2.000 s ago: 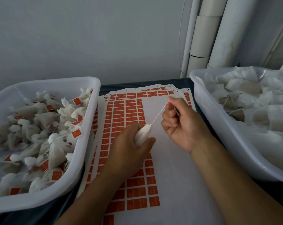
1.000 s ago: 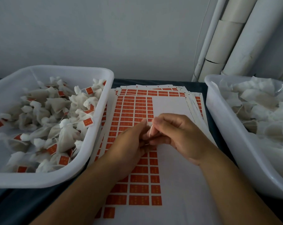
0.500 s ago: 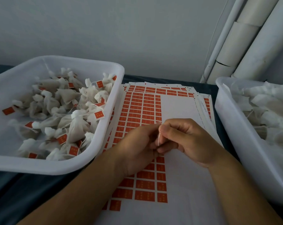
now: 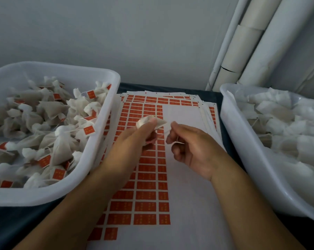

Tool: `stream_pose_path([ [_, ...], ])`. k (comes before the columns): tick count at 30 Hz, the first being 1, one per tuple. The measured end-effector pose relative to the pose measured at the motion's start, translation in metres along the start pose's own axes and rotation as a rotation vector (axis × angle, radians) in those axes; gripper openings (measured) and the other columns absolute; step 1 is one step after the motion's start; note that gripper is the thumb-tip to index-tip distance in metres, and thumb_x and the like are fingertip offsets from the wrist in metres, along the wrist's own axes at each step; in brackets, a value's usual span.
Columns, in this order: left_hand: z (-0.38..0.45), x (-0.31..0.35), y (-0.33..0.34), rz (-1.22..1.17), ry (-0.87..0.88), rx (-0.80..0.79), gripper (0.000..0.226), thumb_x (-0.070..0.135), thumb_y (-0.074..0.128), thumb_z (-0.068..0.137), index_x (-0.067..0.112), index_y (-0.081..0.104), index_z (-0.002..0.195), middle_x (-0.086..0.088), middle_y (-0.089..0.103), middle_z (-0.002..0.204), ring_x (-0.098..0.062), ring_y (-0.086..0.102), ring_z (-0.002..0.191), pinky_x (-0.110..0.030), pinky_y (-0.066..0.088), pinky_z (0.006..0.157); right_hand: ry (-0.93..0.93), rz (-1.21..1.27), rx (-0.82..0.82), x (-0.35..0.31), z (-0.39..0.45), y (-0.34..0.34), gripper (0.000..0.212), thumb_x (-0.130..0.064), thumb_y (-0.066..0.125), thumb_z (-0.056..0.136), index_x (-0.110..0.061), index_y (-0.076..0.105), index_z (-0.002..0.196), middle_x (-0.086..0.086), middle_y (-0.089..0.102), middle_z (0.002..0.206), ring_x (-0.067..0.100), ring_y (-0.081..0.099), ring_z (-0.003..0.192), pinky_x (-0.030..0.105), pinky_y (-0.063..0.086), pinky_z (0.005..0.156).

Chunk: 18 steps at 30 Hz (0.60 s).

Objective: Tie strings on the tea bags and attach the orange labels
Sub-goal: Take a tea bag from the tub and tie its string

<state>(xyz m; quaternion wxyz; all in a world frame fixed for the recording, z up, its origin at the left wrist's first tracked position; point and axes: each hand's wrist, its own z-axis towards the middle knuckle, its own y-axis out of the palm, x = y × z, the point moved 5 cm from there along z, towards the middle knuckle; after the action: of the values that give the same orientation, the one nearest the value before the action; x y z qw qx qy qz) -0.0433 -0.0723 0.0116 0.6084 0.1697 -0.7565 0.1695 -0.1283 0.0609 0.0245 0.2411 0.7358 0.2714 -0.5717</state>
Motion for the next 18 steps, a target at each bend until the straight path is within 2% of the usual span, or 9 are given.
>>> stream_pose_path([
  [1, -0.002, 0.001, -0.002, 0.094, 0.033, 0.021, 0.054, 0.078, 0.054, 0.066, 0.038, 0.064, 0.101, 0.014, 0.075, 0.095, -0.013, 0.072, 0.096, -0.038, 0.054, 0.092, 0.031, 0.067, 0.032, 0.002, 0.001, -0.004, 0.038, -0.045, 0.059, 0.101, -0.024, 0.072, 0.074, 0.001, 0.069, 0.078, 0.008, 0.058, 0.057, 0.023, 0.051, 0.056],
  [3, -0.003, 0.004, 0.000, 0.166, 0.091, -0.028, 0.038, 0.067, 0.063, 0.077, 0.037, 0.065, 0.100, 0.015, 0.074, 0.085, -0.009, 0.073, 0.086, -0.027, 0.054, 0.076, 0.066, 0.141, 0.060, 0.005, 0.004, -0.010, 0.036, -0.045, 0.062, 0.099, -0.025, 0.074, 0.071, -0.002, 0.065, 0.071, 0.006, 0.054, 0.055, 0.022, 0.049, 0.054],
  [5, -0.002, 0.002, 0.004, 0.187, 0.116, -0.095, 0.023, 0.055, 0.068, 0.086, 0.035, 0.066, 0.097, 0.006, 0.072, 0.079, -0.005, 0.071, 0.073, -0.017, 0.054, 0.063, 0.049, 0.166, 0.059, 0.005, 0.005, -0.013, 0.035, -0.043, 0.063, 0.099, -0.025, 0.075, 0.072, -0.004, 0.058, 0.065, 0.006, 0.051, 0.055, 0.021, 0.048, 0.055],
  [7, 0.003, -0.001, 0.007, 0.269, 0.169, -0.107, 0.022, 0.048, 0.072, 0.086, 0.028, 0.065, 0.092, -0.001, 0.067, 0.069, -0.007, 0.061, 0.055, -0.011, 0.049, 0.052, -0.001, 0.154, 0.044, 0.001, 0.005, -0.015, 0.035, -0.043, 0.062, 0.099, -0.024, 0.075, 0.073, -0.004, 0.056, 0.064, 0.007, 0.051, 0.055, 0.021, 0.048, 0.056],
  [8, 0.006, -0.004, 0.007, 0.328, 0.194, -0.085, 0.025, 0.046, 0.074, 0.086, 0.024, 0.063, 0.090, 0.003, 0.065, 0.064, -0.005, 0.057, 0.049, -0.010, 0.046, 0.048, -0.029, 0.136, 0.031, -0.001, 0.005, -0.015, 0.034, -0.043, 0.062, 0.099, -0.023, 0.075, 0.074, -0.004, 0.057, 0.064, 0.007, 0.052, 0.056, 0.021, 0.049, 0.057],
  [10, 0.009, -0.008, 0.007, 0.381, 0.207, -0.018, 0.027, 0.043, 0.075, 0.086, 0.021, 0.061, 0.089, 0.011, 0.063, 0.059, -0.001, 0.054, 0.043, -0.009, 0.042, 0.043, -0.079, 0.077, 0.000, -0.005, 0.003, -0.014, 0.034, -0.043, 0.062, 0.098, -0.022, 0.077, 0.076, -0.003, 0.058, 0.063, 0.006, 0.053, 0.056, 0.021, 0.049, 0.056],
  [14, 0.014, -0.011, 0.004, 0.380, 0.184, 0.036, 0.027, 0.044, 0.075, 0.087, 0.020, 0.061, 0.090, 0.004, 0.064, 0.061, -0.001, 0.053, 0.044, -0.008, 0.042, 0.041, -0.148, -0.065, -0.018, -0.010, -0.001, -0.012, 0.034, -0.042, 0.059, 0.100, -0.021, 0.079, 0.082, -0.003, 0.062, 0.065, 0.007, 0.056, 0.057, 0.021, 0.050, 0.058],
  [16, 0.013, -0.011, 0.006, 0.489, 0.205, 0.033, 0.026, 0.047, 0.071, 0.089, 0.024, 0.060, 0.089, 0.004, 0.062, 0.062, -0.001, 0.056, 0.047, -0.007, 0.039, 0.041, -0.170, -0.103, -0.025, -0.010, -0.002, -0.010, 0.032, -0.039, 0.058, 0.101, -0.020, 0.079, 0.086, -0.002, 0.064, 0.068, 0.008, 0.057, 0.059, 0.020, 0.050, 0.058],
  [18, 0.010, -0.010, 0.012, 0.634, 0.283, 0.009, 0.026, 0.050, 0.065, 0.091, 0.026, 0.059, 0.087, 0.004, 0.059, 0.073, -0.006, 0.056, 0.054, -0.009, 0.037, 0.042, -0.193, -0.135, -0.034, -0.011, -0.002, -0.009, 0.032, -0.035, 0.056, 0.103, -0.021, 0.079, 0.087, -0.001, 0.066, 0.070, 0.008, 0.058, 0.059, 0.020, 0.048, 0.056],
])
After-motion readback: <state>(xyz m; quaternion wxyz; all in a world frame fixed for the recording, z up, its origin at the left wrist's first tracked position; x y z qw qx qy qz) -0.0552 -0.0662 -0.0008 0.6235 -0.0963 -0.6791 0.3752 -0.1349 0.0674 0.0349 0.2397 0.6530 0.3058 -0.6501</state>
